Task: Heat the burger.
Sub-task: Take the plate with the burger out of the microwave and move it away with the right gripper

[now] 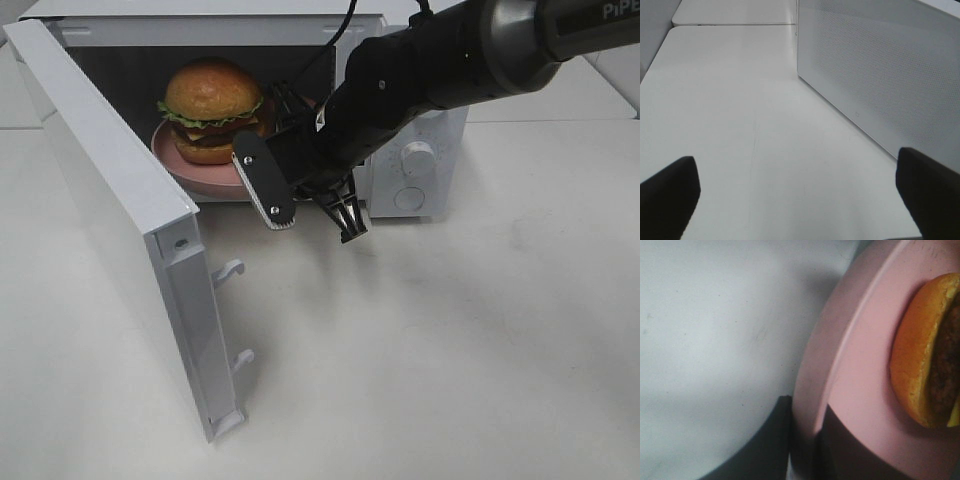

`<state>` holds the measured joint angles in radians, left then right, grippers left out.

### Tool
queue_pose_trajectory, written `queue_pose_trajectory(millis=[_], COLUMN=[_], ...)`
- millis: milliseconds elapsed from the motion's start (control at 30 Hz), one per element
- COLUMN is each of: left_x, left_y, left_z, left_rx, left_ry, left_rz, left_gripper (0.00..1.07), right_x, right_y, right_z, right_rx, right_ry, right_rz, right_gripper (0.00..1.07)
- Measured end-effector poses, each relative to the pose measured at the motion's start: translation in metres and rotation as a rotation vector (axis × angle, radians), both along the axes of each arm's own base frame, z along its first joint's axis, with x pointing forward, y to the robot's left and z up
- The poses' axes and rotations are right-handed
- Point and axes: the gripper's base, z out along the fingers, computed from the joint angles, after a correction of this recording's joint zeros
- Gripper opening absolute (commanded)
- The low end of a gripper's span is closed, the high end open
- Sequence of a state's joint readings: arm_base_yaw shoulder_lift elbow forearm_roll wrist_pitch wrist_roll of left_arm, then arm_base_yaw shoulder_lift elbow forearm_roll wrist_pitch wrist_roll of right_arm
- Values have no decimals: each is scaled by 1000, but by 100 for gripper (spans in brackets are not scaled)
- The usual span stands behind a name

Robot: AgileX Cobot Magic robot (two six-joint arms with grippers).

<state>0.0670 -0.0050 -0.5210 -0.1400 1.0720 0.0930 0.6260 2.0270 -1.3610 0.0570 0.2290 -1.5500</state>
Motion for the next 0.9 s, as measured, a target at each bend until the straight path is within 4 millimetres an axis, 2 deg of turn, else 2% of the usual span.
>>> queue_pose_trajectory(millis=[400,900], left_x=[0,0], left_y=[0,0], left_z=[0,0], left_rx=[0,0], left_ry=[0,0], left_rz=[0,0], left_gripper=[100,100], right_x=[-31,-67], right_y=[-18,-45], right_z=[3,19], right_rx=[-24,-25], right_ry=[0,-8], right_rz=[31,35], right_gripper=[0,0])
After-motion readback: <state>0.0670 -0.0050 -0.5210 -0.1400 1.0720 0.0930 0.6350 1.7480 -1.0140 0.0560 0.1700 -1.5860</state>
